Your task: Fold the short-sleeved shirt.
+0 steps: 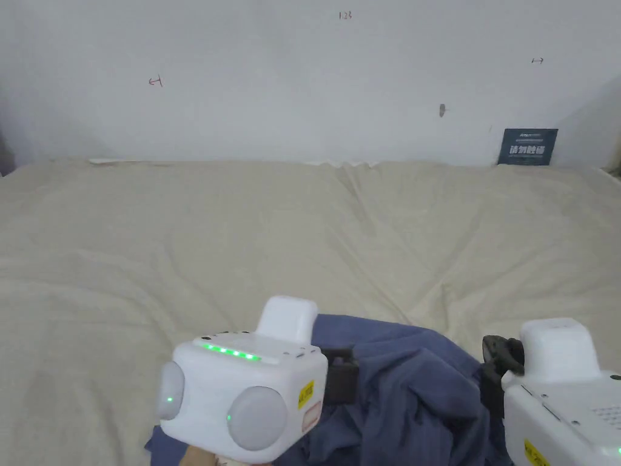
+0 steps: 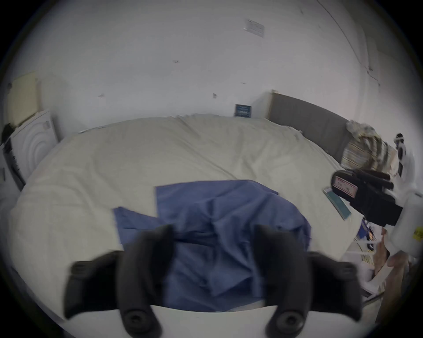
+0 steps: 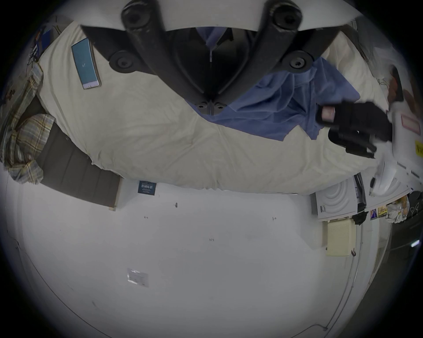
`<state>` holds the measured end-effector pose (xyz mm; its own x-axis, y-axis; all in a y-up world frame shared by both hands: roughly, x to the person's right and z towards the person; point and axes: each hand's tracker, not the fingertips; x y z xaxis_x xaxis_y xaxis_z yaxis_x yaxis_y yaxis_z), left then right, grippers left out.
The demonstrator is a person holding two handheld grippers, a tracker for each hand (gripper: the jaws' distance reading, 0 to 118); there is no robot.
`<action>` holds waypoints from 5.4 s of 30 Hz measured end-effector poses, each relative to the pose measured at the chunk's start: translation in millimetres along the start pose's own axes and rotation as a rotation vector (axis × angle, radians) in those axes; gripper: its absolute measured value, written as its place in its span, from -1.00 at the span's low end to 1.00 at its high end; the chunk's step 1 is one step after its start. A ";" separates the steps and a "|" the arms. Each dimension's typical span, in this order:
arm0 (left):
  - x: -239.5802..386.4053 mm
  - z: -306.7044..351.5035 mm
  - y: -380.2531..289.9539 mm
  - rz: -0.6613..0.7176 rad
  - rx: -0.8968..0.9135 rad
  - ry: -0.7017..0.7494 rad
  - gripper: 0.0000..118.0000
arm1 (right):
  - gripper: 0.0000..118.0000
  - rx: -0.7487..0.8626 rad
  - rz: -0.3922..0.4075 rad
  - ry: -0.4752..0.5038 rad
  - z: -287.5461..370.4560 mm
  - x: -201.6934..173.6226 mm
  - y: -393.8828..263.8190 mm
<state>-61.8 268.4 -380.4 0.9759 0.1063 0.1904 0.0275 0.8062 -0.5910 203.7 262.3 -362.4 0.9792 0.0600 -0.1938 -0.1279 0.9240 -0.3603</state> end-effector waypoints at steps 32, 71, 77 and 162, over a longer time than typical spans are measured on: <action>-147.3 -149.9 -7.8 0.176 -0.296 0.234 0.08 | -1.00 -0.057 0.070 0.031 -82.4 -26.8 21.3; -128.3 -130.0 3.4 0.045 -0.233 0.332 -0.96 | -0.96 -0.706 0.278 0.359 -296.9 -37.3 35.6; -128.0 -125.9 8.9 0.050 -0.235 0.337 -0.96 | -0.96 -0.675 0.388 0.308 -276.6 -46.8 47.6; -189.7 -181.4 266.2 0.062 0.054 0.447 -0.98 | -0.96 -0.322 -0.349 0.003 -310.8 199.1 254.6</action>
<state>-200.4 357.3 -716.0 0.9733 -0.0968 -0.2081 -0.0337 0.8366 -0.5468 317.1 392.1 -776.4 0.9720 -0.2348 -0.0133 0.1660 0.7249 -0.6686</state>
